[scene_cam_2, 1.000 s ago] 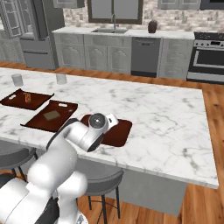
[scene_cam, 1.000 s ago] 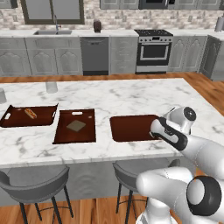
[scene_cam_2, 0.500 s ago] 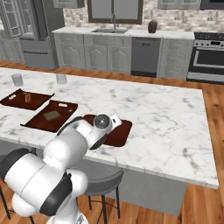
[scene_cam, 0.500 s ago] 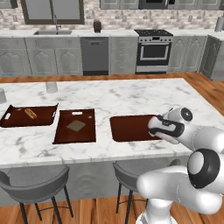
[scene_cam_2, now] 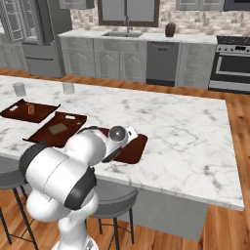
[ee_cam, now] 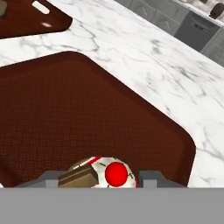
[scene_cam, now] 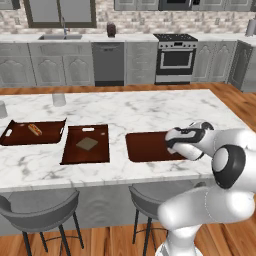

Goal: Take the donut and cupcake from the fridge and place them on the empty tray on the dining counter.

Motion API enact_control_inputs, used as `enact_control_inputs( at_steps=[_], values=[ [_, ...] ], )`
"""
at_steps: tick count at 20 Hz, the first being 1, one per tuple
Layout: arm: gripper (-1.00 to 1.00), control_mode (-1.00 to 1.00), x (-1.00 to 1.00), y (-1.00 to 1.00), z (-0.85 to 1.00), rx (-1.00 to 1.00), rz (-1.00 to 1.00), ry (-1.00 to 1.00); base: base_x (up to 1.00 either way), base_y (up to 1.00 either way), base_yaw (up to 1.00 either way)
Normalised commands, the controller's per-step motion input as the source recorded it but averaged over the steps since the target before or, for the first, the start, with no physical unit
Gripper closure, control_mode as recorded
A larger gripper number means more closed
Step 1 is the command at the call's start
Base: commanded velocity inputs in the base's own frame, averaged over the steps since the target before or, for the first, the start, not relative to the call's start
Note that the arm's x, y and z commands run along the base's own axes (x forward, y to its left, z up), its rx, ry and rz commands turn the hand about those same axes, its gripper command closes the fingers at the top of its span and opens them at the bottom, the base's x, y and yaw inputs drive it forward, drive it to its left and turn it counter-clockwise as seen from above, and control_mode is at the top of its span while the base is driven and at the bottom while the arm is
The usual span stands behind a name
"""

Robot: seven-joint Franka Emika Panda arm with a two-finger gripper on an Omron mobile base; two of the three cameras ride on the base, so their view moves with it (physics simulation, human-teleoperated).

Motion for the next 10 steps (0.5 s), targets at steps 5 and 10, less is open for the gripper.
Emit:
enact_control_inputs(
  at_steps=[5, 10],
  values=[
    [1.00, -1.00, 0.11, -0.06, -0.27, 0.00, 0.00, 0.00, 0.00, 0.00, 0.00],
    [1.00, -1.00, 0.15, -0.11, -0.25, 0.00, 0.00, 0.00, 0.00, 0.00, 0.00]
  ],
)
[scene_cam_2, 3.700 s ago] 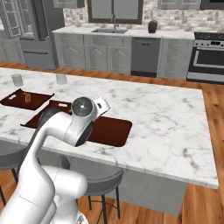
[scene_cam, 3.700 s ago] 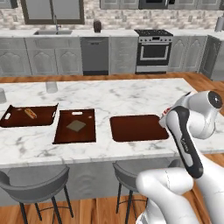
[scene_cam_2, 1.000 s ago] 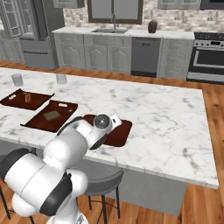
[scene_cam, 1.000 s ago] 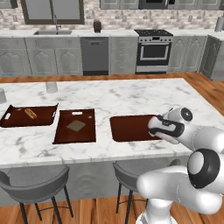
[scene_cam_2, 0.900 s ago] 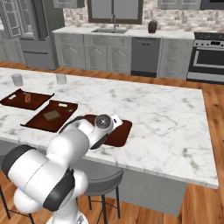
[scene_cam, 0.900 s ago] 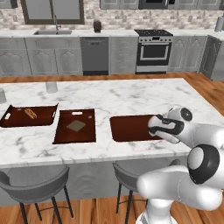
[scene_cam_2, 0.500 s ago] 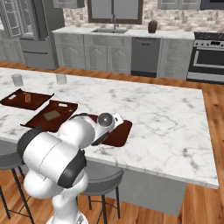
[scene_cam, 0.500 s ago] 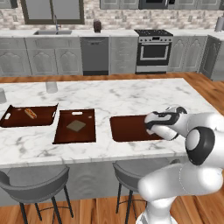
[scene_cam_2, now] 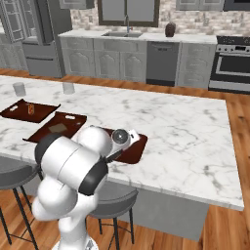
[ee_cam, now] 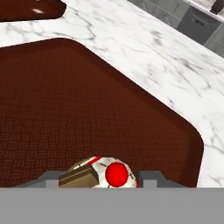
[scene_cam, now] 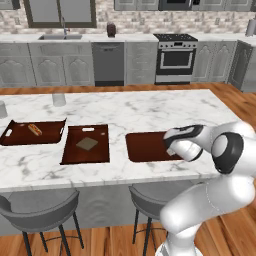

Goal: Take the donut and cupcake from the fridge and place them on the empty tray on the dining counter.

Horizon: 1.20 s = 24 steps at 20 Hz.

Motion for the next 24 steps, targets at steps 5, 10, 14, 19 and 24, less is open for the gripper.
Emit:
enact_control_inputs(
  at_steps=[5, 10, 14, 19, 24],
  values=[
    [1.00, -1.00, 0.27, -0.07, -0.16, 0.00, 0.00, 0.00, 0.00, 0.00, 0.00],
    [1.00, -1.00, 0.18, -0.01, -0.23, 0.00, 0.00, 0.00, 0.00, 0.00, 0.00],
    [1.00, -1.00, 0.09, 0.00, -0.35, 0.00, 0.00, 0.00, 0.00, 0.00, 0.00],
    [1.00, -1.00, 0.19, 0.00, -0.18, 0.00, 0.00, 0.00, 0.00, 0.00, 0.00],
    [-1.00, -1.00, 0.20, -0.01, 0.00, 0.00, 0.00, 0.00, 0.00, 0.00, 0.00]
  ],
)
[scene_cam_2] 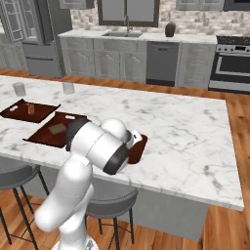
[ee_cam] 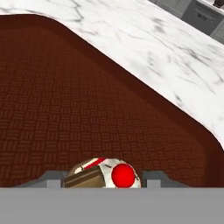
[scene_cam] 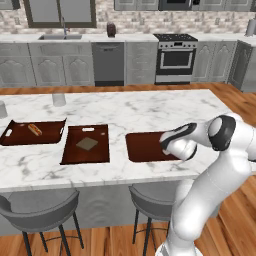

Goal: Take the donut and cupcake from the fridge and place them on the empty tray on the dining counter.

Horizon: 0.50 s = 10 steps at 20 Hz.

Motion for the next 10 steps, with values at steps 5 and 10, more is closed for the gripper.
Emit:
enact_control_inputs(
  at_steps=[5, 10],
  values=[
    [-1.00, -1.00, 0.14, -0.08, -0.02, 0.00, 0.00, 0.00, 0.00, 0.00, 0.00],
    [-1.00, -1.00, 0.21, -0.08, 0.00, 0.00, 0.00, 0.06, 0.00, 0.00, 0.00]
  ],
)
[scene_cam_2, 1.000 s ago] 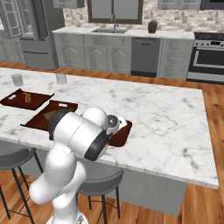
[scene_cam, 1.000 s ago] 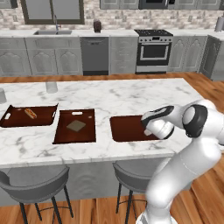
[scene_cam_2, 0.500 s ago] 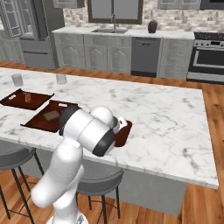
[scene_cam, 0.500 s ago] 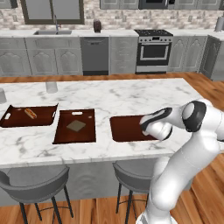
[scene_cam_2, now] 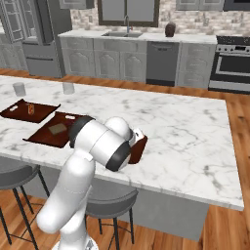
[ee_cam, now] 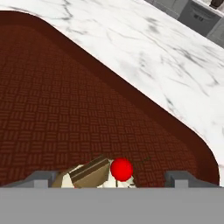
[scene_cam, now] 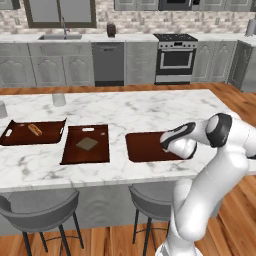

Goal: Take the donut and cupcake from the fridge and place them on the empty tray on the dining counter.

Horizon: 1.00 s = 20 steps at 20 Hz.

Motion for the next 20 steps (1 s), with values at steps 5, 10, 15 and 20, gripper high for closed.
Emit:
enact_control_inputs(
  at_steps=[5, 10, 15, 20],
  values=[
    [-1.00, -1.00, 0.07, -0.01, 0.00, 0.00, 0.00, 0.14, 0.00, 0.00, 0.00],
    [-1.00, -1.00, -0.02, 0.00, 0.00, 0.00, 0.00, 0.11, 0.00, 0.00, 0.00],
    [-1.00, -1.00, -0.22, -0.01, 0.00, 0.00, 0.01, 0.05, 0.00, 0.00, 0.00],
    [-1.00, -1.00, -0.30, -0.11, 0.01, 0.00, 0.01, 0.03, 0.00, 0.00, 0.00]
  ],
)
